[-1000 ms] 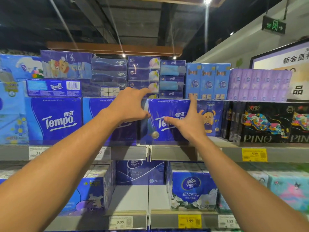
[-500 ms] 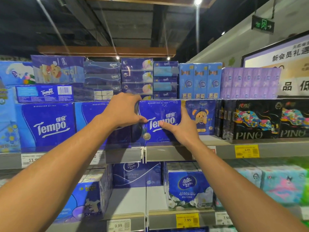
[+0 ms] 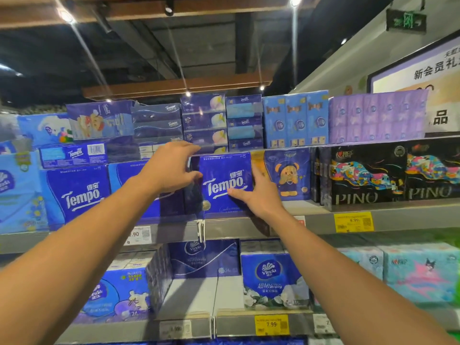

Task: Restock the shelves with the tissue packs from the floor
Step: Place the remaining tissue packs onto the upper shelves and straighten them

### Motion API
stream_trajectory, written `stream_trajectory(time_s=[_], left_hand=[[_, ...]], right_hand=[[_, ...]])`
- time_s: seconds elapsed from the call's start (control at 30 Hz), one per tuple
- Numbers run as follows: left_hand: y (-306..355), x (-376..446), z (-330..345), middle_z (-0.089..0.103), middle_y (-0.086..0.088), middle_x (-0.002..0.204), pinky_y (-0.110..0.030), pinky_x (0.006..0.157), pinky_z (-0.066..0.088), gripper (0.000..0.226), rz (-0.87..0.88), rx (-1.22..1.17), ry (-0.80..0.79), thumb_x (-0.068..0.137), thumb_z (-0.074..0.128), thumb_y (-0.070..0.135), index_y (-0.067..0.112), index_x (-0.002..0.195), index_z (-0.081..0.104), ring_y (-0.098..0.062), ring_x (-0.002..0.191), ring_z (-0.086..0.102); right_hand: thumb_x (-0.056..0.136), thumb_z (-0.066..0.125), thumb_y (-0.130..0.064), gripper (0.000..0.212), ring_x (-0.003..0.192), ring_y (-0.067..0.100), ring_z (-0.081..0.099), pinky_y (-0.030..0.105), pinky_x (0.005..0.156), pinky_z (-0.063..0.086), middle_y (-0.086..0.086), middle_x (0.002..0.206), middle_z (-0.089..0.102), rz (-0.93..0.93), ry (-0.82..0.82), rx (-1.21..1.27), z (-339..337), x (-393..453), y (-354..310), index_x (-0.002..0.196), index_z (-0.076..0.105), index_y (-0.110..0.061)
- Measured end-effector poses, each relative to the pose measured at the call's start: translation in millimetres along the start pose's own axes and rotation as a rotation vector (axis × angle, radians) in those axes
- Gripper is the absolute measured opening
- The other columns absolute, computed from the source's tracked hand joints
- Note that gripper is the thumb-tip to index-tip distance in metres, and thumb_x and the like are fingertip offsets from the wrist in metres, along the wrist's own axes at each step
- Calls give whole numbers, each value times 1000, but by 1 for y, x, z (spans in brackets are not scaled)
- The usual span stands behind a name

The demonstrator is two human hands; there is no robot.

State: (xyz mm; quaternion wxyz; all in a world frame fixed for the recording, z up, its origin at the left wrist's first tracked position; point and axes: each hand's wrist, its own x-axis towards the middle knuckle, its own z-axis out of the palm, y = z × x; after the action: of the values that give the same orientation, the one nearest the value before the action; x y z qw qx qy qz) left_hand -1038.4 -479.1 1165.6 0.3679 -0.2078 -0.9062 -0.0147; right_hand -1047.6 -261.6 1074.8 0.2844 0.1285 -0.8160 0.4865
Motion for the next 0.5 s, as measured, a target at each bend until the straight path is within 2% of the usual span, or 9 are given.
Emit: stream_trajectory(time_s=[0.07,0.2,0.33,0.37,0.43,0.5], left_hand=[[14,-8,-1,58,-7,136,-39,106,38,64,15,-2,108,80,74,40,14,135,55,-26,127,50],[46,-32,10,64,-3,127,-36,99,41,52,19,-78,199,79,74,38,16,124,62,-24,118,56],[60,-56,28,67,-2,121,-38,97,43,47,-25,-178,173,81,73,40,17,121,64,-24,112,59],[60,-60,30,67,-3,121,-39,97,44,47,-33,-200,162,81,73,41,18,121,64,-24,112,60],[59,-66,30,66,-4,123,-40,98,44,48,-60,-240,131,82,72,43,19,123,63,-24,113,60],[60,-74,29,64,-3,127,-41,100,44,52,-62,-295,102,82,71,45,21,127,61,-24,116,58]], right_hand=[[72,82,-46,87,111,13,62,34,89,55,-9,129,61,19,-13,38,-3,-1,0,144,37,-27],[78,80,-31,54,95,8,61,19,71,46,-14,103,59,17,141,87,-9,-21,-4,125,55,-22],[78,79,-28,49,88,-2,61,15,74,51,-14,108,66,4,157,32,-9,-55,1,123,61,-20],[78,79,-27,47,87,-2,61,16,76,52,-14,107,65,15,158,15,-11,-63,0,122,61,-20],[78,79,-25,48,96,3,62,27,88,54,-10,114,66,65,186,4,-19,-77,-5,123,63,-18],[77,80,-27,49,103,9,64,36,94,54,-4,119,67,127,246,22,-27,-91,-14,123,64,-18]])
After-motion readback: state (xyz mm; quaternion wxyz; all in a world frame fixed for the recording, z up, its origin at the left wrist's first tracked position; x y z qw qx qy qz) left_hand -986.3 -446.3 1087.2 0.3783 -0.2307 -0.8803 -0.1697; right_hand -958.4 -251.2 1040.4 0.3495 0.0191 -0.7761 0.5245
